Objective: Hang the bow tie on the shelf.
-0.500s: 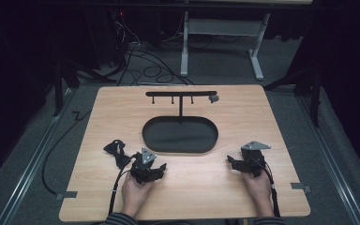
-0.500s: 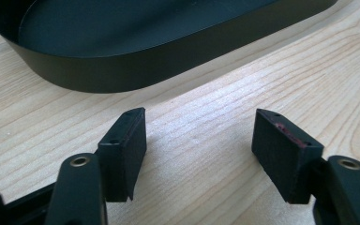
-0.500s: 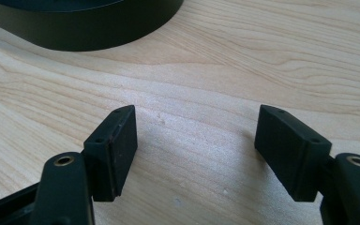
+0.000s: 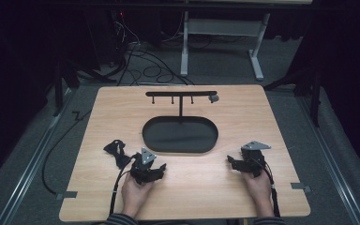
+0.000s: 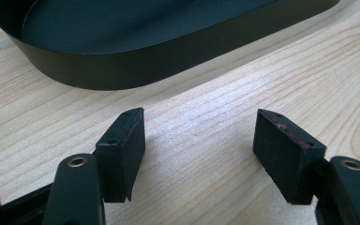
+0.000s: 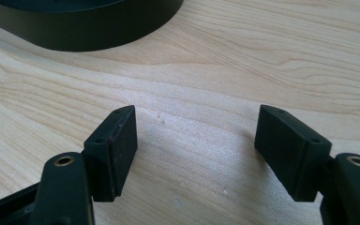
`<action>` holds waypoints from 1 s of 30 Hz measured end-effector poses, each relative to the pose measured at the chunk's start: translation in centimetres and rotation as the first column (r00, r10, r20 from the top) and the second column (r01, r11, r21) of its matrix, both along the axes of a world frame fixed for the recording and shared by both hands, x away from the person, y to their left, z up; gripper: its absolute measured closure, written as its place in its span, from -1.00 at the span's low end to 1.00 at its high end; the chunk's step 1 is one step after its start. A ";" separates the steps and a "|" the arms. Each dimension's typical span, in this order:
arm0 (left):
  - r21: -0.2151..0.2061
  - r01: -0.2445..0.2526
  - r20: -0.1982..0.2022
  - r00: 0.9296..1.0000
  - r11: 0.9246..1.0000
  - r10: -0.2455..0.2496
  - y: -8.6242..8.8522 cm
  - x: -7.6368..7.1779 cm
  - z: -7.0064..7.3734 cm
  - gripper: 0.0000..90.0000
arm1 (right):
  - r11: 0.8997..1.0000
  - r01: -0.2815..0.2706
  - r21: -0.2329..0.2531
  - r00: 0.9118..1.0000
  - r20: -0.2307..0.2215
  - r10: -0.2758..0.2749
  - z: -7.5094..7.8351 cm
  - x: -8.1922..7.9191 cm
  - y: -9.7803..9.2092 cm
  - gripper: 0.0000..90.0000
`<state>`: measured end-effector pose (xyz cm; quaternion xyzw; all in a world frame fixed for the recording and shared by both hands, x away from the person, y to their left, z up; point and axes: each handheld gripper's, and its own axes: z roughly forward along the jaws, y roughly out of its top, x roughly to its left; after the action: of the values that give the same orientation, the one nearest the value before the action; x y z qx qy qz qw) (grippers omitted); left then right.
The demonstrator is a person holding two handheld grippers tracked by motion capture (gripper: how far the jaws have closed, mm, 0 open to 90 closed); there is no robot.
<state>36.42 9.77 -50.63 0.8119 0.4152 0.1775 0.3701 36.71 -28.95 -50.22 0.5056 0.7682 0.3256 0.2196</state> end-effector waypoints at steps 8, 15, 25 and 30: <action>0.001 0.000 0.000 1.000 1.000 0.000 0.0 0.0 0.0 -0.22 | 1.000 0.004 0.004 1.000 -0.003 -0.004 0.0 0.0 0.0 -0.30; 0.004 -0.001 0.002 1.000 1.000 0.001 0.0 0.0 0.0 -0.22 | 1.000 0.003 0.004 1.000 -0.003 -0.003 0.0 0.0 0.0 -0.30; -0.014 0.001 0.018 1.000 1.000 -0.001 0.0 -0.5 0.5 -0.17 | 1.000 0.002 0.007 1.000 -0.003 -0.002 0.0 0.0 0.0 -0.30; -0.025 -0.004 0.014 1.000 1.000 0.004 0.5 -1.0 1.3 -0.16 | 1.000 0.003 0.007 1.000 -0.003 -0.003 0.0 0.0 0.0 -0.30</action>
<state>35.44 10.27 -49.36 0.8051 0.4164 0.1786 0.3827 36.71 -28.99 -50.21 0.5078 0.7668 0.3272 0.2171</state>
